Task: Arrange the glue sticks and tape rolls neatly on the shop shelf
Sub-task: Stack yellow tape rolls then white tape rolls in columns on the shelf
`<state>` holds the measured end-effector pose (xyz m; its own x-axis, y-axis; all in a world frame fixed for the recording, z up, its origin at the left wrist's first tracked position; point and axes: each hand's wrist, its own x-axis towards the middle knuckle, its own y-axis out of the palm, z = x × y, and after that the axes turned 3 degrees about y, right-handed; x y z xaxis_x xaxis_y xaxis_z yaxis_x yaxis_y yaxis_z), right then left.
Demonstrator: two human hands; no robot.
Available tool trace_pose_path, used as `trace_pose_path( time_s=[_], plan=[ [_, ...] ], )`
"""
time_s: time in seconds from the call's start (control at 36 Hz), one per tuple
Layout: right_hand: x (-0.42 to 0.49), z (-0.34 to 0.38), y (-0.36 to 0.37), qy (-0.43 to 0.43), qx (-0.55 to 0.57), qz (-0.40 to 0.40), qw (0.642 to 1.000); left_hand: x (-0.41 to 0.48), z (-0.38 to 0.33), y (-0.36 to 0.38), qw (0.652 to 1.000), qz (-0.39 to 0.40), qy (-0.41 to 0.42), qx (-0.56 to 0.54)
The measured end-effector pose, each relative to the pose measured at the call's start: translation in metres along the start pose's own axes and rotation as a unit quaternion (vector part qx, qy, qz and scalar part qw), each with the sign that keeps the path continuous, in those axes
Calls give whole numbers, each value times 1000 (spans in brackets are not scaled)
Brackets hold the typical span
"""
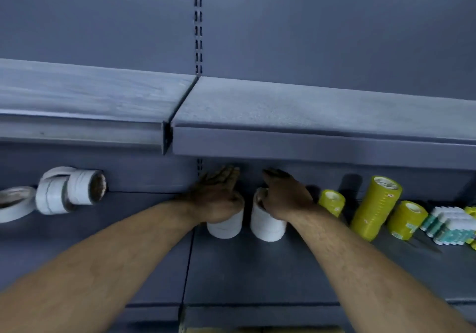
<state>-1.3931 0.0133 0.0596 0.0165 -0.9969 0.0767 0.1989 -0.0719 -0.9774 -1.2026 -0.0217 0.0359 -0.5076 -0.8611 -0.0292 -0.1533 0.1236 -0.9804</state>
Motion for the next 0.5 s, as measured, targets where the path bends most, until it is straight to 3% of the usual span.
trace_pose_path(
  time_s=[0.33,0.5],
  plan=[
    [-6,143,56,-126,29,84,988,-156,94,-8,982,-25,-173,74],
    [-29,231,72,-217,23,51,975,-243,152,-15,965,-50,-248,69]
  ],
)
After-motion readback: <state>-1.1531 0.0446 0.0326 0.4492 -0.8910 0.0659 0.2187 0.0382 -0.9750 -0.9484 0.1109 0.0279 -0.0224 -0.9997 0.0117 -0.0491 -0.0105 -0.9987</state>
